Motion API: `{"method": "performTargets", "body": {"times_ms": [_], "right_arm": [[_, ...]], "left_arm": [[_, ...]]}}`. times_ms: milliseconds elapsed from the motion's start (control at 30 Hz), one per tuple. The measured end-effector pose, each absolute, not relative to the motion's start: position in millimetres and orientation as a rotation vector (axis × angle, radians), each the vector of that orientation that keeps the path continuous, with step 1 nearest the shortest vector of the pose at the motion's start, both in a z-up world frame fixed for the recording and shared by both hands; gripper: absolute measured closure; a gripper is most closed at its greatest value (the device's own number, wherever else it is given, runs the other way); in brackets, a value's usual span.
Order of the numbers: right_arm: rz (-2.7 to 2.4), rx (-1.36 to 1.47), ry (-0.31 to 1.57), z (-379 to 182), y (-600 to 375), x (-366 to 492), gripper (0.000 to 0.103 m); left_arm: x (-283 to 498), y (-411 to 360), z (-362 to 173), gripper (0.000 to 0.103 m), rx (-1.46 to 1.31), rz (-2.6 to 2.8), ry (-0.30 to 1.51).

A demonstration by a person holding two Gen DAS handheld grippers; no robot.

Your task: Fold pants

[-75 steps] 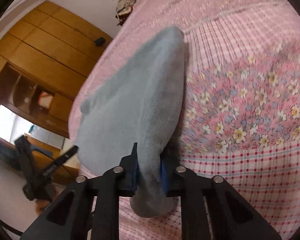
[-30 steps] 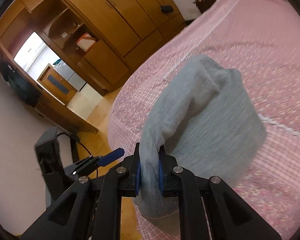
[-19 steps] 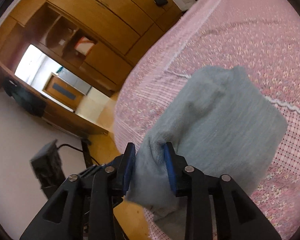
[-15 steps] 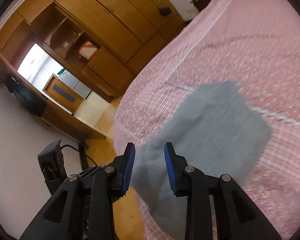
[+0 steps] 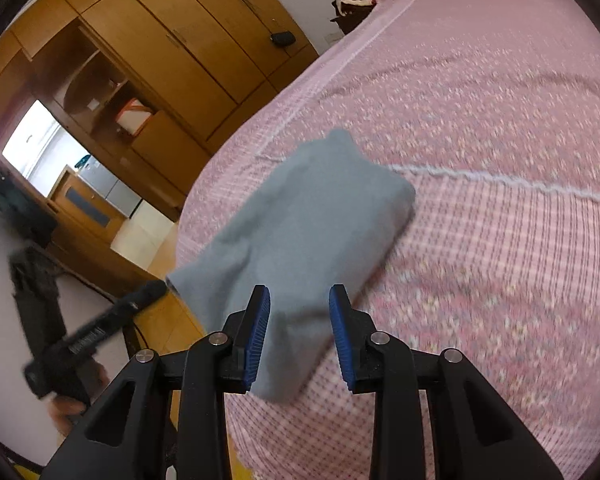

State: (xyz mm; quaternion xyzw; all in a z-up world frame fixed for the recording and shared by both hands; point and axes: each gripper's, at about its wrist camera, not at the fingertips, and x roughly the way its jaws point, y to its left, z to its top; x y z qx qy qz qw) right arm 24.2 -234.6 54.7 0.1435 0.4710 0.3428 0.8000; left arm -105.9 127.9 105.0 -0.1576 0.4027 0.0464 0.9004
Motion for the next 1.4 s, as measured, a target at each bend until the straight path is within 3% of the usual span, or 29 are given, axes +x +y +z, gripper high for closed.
{"method": "performTargets", "body": {"times_ms": [67,133,367,700,967,1033,1200,1267,1400], "right_arm": [[0.745,0.306,1.020,51,-234,21,0.071],[0.747,0.303,1.024,48,-235,18,0.071],[0.751,0.314,0.998,51,-236,12,0.071],[0.785,0.287,1.056,31,-215,12,0.071],[0.756,0.284,1.072,24,-215,14,0.071],[0.759,0.292,1.065,25,-216,14,0.071],[0.765,0.305,1.058,24,-220,9,0.071],[0.767,0.313,1.046,30,-218,6,0.071],[0.775,0.301,1.003,37,-221,1,0.071]], "left_arm": [[-107,122,111,0.052,-0.333,0.078,0.824],[-105,111,115,0.051,-0.295,0.062,0.824],[-88,88,92,0.051,-0.147,0.101,0.892],[-77,115,39,0.049,-0.183,0.265,0.972],[-103,124,55,0.050,-0.161,0.231,0.970],[-111,123,68,0.051,-0.157,0.230,0.934],[-118,112,107,0.066,-0.174,0.139,0.808],[-105,102,112,0.080,-0.159,0.097,0.799],[-80,77,104,0.083,-0.160,-0.023,0.810]]}}
